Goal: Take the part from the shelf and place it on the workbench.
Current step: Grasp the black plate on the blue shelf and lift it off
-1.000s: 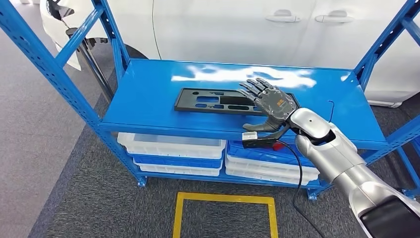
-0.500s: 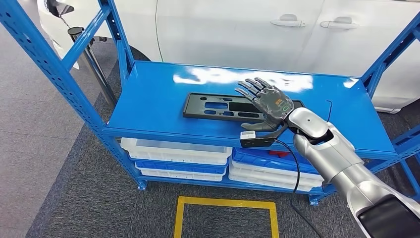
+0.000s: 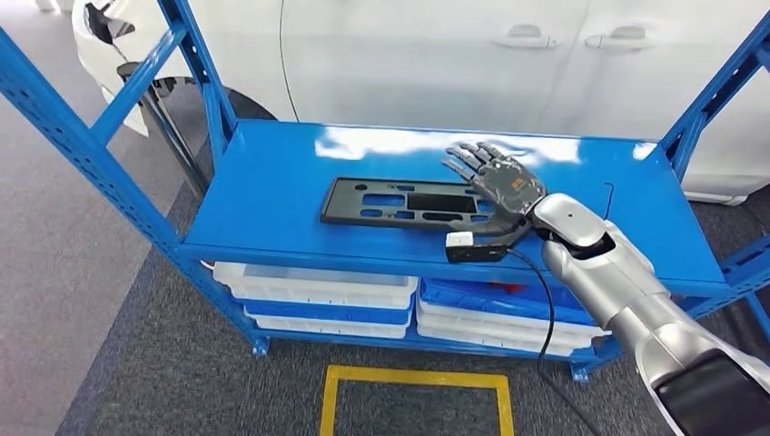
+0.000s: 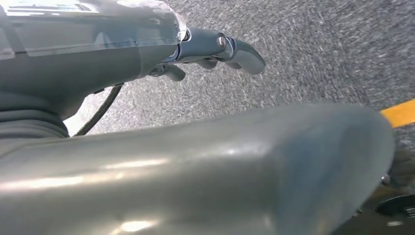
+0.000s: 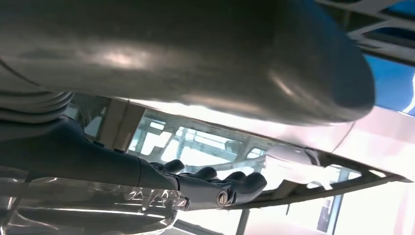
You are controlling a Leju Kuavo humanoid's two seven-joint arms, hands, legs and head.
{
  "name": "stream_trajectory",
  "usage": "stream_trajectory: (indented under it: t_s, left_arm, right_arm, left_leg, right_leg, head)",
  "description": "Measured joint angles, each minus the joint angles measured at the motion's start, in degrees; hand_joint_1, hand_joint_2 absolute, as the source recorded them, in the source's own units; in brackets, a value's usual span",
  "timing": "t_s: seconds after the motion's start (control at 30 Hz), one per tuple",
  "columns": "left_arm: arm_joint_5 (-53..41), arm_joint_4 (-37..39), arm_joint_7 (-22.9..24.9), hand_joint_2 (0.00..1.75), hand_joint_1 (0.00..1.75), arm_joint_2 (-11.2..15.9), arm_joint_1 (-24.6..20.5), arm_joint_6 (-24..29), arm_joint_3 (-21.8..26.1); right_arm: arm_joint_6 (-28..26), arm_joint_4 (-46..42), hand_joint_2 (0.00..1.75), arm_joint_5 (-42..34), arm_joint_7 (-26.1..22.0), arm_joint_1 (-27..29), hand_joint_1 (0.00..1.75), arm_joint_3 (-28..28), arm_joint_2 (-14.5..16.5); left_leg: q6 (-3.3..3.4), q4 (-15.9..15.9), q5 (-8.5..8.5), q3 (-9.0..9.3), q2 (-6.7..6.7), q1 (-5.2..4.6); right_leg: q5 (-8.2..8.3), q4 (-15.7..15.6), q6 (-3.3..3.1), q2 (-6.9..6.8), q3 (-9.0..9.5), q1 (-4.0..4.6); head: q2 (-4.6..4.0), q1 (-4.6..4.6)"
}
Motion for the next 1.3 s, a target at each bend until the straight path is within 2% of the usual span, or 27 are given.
stream_trajectory:
  t_s: [0.03, 0.07, 0.1, 0.13, 0.2, 0.23, 0.3, 0.37, 0.43, 0.47, 0.53, 0.57, 0.6, 0.63, 0.7, 0.77, 0.83, 0.9, 0.93, 0.97, 1.03, 1.07, 1.1, 1.13, 1.17, 1.23, 1.3]
  left_arm:
    - [0.02, 0.00, -0.02, 0.00, 0.00, 0.00, 0.05, 0.00, 0.01]
    - [0.03, 0.00, -0.03, 0.00, 0.00, 0.00, 0.11, 0.00, 0.01]
    - [0.03, 0.00, -0.04, 0.00, 0.00, 0.00, 0.17, -0.01, 0.01]
    - [0.03, 0.00, -0.04, 0.00, 0.00, 0.01, 0.20, -0.01, 0.01]
    - [0.03, 0.00, -0.09, 0.00, 0.00, 0.04, 0.15, -0.03, 0.00]
    - [0.03, 0.00, -0.15, 0.00, 0.00, 0.05, 0.08, -0.07, 0.00]
    - [0.04, 0.00, -0.28, 0.00, 0.00, 0.07, 0.03, -0.21, 0.00]
    - [0.05, 0.00, -0.38, 0.00, 0.00, 0.06, 0.10, -0.30, 0.01]
    - [0.06, 0.00, -0.39, 0.00, 0.00, 0.05, 0.10, -0.29, 0.01]
    - [0.06, 0.00, -0.39, 0.00, 0.00, 0.04, 0.08, -0.28, 0.01]
    - [0.05, 0.00, -0.39, 0.00, 0.00, 0.02, 0.14, -0.28, 0.00]
    - [0.06, 0.00, -0.39, 0.00, 0.00, 0.01, 0.23, -0.28, 0.00]
    - [0.06, 0.00, -0.39, 0.00, 0.00, 0.00, 0.30, -0.28, 0.00]
    - [0.07, 0.00, -0.41, 0.00, 0.00, 0.00, 0.34, -0.28, 0.00]
    - [0.07, 0.00, -0.51, 0.00, 0.00, -0.02, 0.31, -0.27, 0.00]
    - [0.08, 0.00, -0.65, 0.00, 0.00, -0.05, 0.25, -0.28, 0.00]
    - [0.08, 0.00, -0.73, 0.00, 0.00, -0.07, 0.30, -0.33, 0.00]
    - [0.08, 0.00, -0.76, 0.00, 0.00, -0.05, 0.35, -0.37, 0.00]
    - [0.08, 0.00, -0.78, 0.00, 0.00, -0.04, 0.35, -0.37, 0.00]
    - [0.08, 0.00, -0.80, 0.00, 0.00, -0.03, 0.35, -0.37, 0.00]
    - [0.09, 0.00, -0.80, 0.00, 0.00, -0.02, 0.40, -0.37, 0.00]
    - [0.11, 0.00, -0.80, 0.00, 0.00, -0.02, 0.47, -0.37, 0.00]
    - [0.13, 0.00, -0.80, 0.00, 0.00, -0.02, 0.57, -0.37, 0.00]
    - [0.16, 0.00, -0.81, 0.00, 0.00, -0.02, 0.65, -0.37, 0.00]
    - [0.18, 0.00, -0.84, 0.00, 0.00, 0.00, 0.68, -0.37, -0.01]
    - [0.21, 0.00, -1.01, 0.00, 0.00, 0.04, 0.59, -0.37, -0.02]
    - [0.23, 0.00, -1.20, 0.00, 0.00, 0.07, 0.47, -0.37, -0.05]
  right_arm:
    - [-0.01, 0.57, 0.00, -0.03, -0.06, -0.09, 0.00, 0.01, 0.14]
    - [-0.02, 1.08, 0.00, -0.04, -0.11, -0.09, 0.00, 0.02, 0.29]
    - [-0.02, 1.54, 0.00, -0.05, -0.16, -0.09, 0.00, 0.04, 0.42]
    - [-0.01, 1.96, 0.00, -0.05, -0.19, -0.09, 0.00, 0.05, 0.57]
    - [0.16, 2.86, 0.00, -0.05, -0.17, -0.24, 0.00, 0.07, 0.86]
    - [0.26, 3.57, 0.00, -0.08, -0.15, -0.44, 0.00, 0.08, 0.99]
    - [0.16, 5.95, 0.00, -0.38, -0.21, -0.99, 0.00, 0.09, 1.26]
    - [-0.44, 9.01, 0.87, -0.86, -0.43, -1.45, 0.00, 0.08, 1.62]
    - [-1.11, 11.93, 1.75, -1.24, -0.55, -1.85, 0.00, 0.05, 1.92]
    - [-1.32, 13.33, 1.75, -1.36, -0.53, -2.04, 0.00, 0.04, 1.99]
    - [-1.49, 16.12, 1.75, -1.52, -0.40, -2.23, 0.00, 0.02, 2.11]
    - [-1.51, 17.34, 1.75, -1.54, -0.35, -2.14, 0.00, 0.02, 2.18]
    - [-1.54, 18.44, 1.75, -1.52, -0.26, -2.03, 0.00, 0.02, 2.27]
    - [-1.60, 19.36, 1.75, -1.50, -0.19, -1.96, 0.00, 0.02, 2.36]
    - [-1.85, 20.71, 1.75, -1.38, -0.03, -1.98, 0.00, 0.02, 2.53]
    - [-1.86, 21.65, 1.75, -1.15, -0.19, -2.13, 0.00, 0.03, 2.60]
    - [-1.29, 22.28, 1.75, -0.97, -0.74, -2.27, 0.00, 0.04, 2.57]
    - [-0.72, 22.63, 1.75, -0.94, -1.18, -2.44, 0.00, 0.04, 2.52]
    - [-0.55, 22.75, 1.75, -0.95, -1.31, -2.56, 0.00, 0.04, 2.51]
    - [-0.37, 22.85, 1.75, -0.95, -1.43, -2.70, 0.00, 0.04, 2.50]
    - [0.18, 23.02, 1.75, -1.00, -1.94, -2.85, 0.00, 0.05, 2.50]
    - [0.59, 23.08, 1.75, -1.08, -2.33, -2.87, 0.00, 0.06, 2.47]
    - [1.00, 23.08, 1.75, -1.19, -2.80, -2.87, 0.00, 0.07, 2.41]
    - [1.43, 23.00, 1.75, -1.31, -3.26, -2.90, 0.00, 0.07, 2.32]
    - [1.78, 22.84, 1.75, -1.42, -3.67, -2.93, 0.00, 0.07, 2.18]
    - [2.01, 22.39, 1.75, -1.43, -3.86, -3.08, 0.00, 0.07, 1.82]
    - [1.27, 22.09, 1.75, -0.93, -2.72, -3.12, 0.00, 0.09, 1.48]
  left_leg:
    - [-0.15, 4.02, -1.57, -2.06, 0.02, 0.08]
    - [-0.27, 7.12, -2.42, -3.78, 0.03, 0.16]
    - [-0.35, 8.35, -2.15, -4.65, 0.05, 0.24]
    - [-0.37, 7.31, -0.77, -4.43, 0.07, 0.31]
    - [-0.19, -0.03, 3.58, -1.33, 0.14, 0.40]
    - [-0.01, -3.77, 4.98, 0.38, 0.16, 0.37]
    - [0.50, -7.32, 5.73, 2.01, 0.09, 0.26]
    - [1.20, -7.59, 5.68, 2.16, -0.06, 0.18]
    - [1.92, -7.96, 5.93, 2.30, -0.12, 0.27]
    - [2.19, -8.13, 6.03, 2.37, -0.12, 0.34]
    - [2.48, -8.13, 6.02, 2.35, -0.12, 0.27]
    - [2.53, -8.10, 5.99, 2.35, -0.12, 0.22]
    - [2.56, -8.05, 5.95, 2.35, -0.12, 0.17]
    - [2.55, -8.00, 5.90, 2.37, -0.13, 0.13]
    - [2.45, -7.91, 5.75, 2.49, -0.14, 0.04]
    - [2.13, -7.85, 5.61, 2.50, -0.15, -0.17]
    - [1.60, -7.94, 5.57, 2.49, -0.12, -0.26]
    - [0.97, -7.84, 5.31, 2.56, -0.06, -0.30]
    - [0.62, -6.95, 4.62, 2.23, -0.01, -0.30]
    - [0.31, -4.94, 3.37, 1.38, 0.03, -0.27]
    - [-0.20, 2.22, -0.20, -1.94, 0.09, -0.04]
    - [-0.37, 5.75, -1.48, -3.66, 0.09, 0.08]
    - [-0.50, 7.75, -1.78, -4.69, 0.10, 0.18]
    - [-0.57, 7.51, -0.95, -4.66, 0.11, 0.27]
    - [-0.55, 5.10, 0.81, -3.56, 0.12, 0.35]
    - [-0.26, -2.68, 4.36, 0.19, 0.16, 0.33]
    - [0.35, -7.12, 5.51, 2.31, 0.14, 0.23]
  right_leg:
    - [-0.07, 0.04, -0.13, -0.03, 0.04, 0.03]
    - [-0.15, 0.09, -0.18, -0.03, 0.08, 0.06]
    - [-0.25, 0.17, -0.18, -0.01, 0.13, 0.06]
    - [-0.39, 0.25, -0.13, 0.04, 0.24, 0.05]
    - [-0.78, 0.45, 0.20, 0.14, 0.60, 0.03]
    - [-1.02, 0.65, 0.47, 0.18, 0.69, 0.14]
    - [-1.23, 0.83, 1.08, 0.19, 0.69, 0.36]
    - [-1.28, 0.79, 1.72, 0.14, 0.68, 0.36]
    - [-2.46, 2.30, 2.30, 0.11, 0.10, 0.15]
    - [-3.83, 4.60, 2.53, 0.12, -0.94, 0.06]
    - [-7.27, 12.04, 2.86, 0.12, -4.53, -0.01]
    - [-8.24, 15.23, 2.95, 0.12, -6.21, -0.01]
    - [-8.25, 16.80, 2.96, 0.12, -7.17, -0.01]
    - [-7.12, 15.98, 2.86, 0.12, -6.98, 0.00]
    - [-3.12, 8.71, 2.34, 0.12, -3.75, 0.08]
    - [-0.76, 2.23, 1.73, 0.08, -0.72, 0.40]
    - [-0.65, 0.89, 1.30, 0.09, -0.15, 0.72]
    - [-0.43, 0.37, 0.74, 0.12, 0.06, 0.50]
    - [-0.28, 0.03, 0.40, 0.08, 0.28, 0.33]
    - [-0.14, -0.29, 0.12, 0.02, 0.49, 0.16]
    - [-0.14, -0.40, -0.21, -0.06, 0.66, 0.16]
    - [-0.19, -0.35, -0.26, -0.05, 0.66, 0.20]
    - [-0.26, -0.27, -0.28, -0.02, 0.67, 0.22]
    - [-0.35, -0.15, -0.24, 0.03, 0.69, 0.22]
    - [-0.49, 0.02, -0.14, 0.09, 0.74, 0.20]
    - [-0.92, 0.49, 0.27, 0.17, 0.77, 0.28]
    - [-1.17, 0.83, 0.78, 0.17, 0.65, 0.48]
  head:
    - [0.00, 0.00]
    - [0.00, 0.00]
    - [0.00, 0.00]
    - [0.00, 0.00]
    - [0.00, 0.01]
    - [0.00, 0.01]
    - [0.01, 0.01]
    - [0.01, 0.01]
    - [0.00, 0.02]
    - [0.00, 0.02]
    - [0.00, 0.02]
    - [0.00, 0.02]
    - [0.00, 0.02]
    - [0.00, 0.02]
    - [0.00, 0.02]
    - [0.00, 0.02]
    - [0.01, 0.01]
    - [0.01, 0.01]
    - [0.01, 0.01]
    - [0.00, 0.01]
    - [0.00, 0.00]
    - [0.00, 0.00]
    - [0.00, 0.00]
    - [0.00, 0.00]
    - [0.00, 0.00]
    - [0.00, 0.00]
    - [0.00, 0.01]
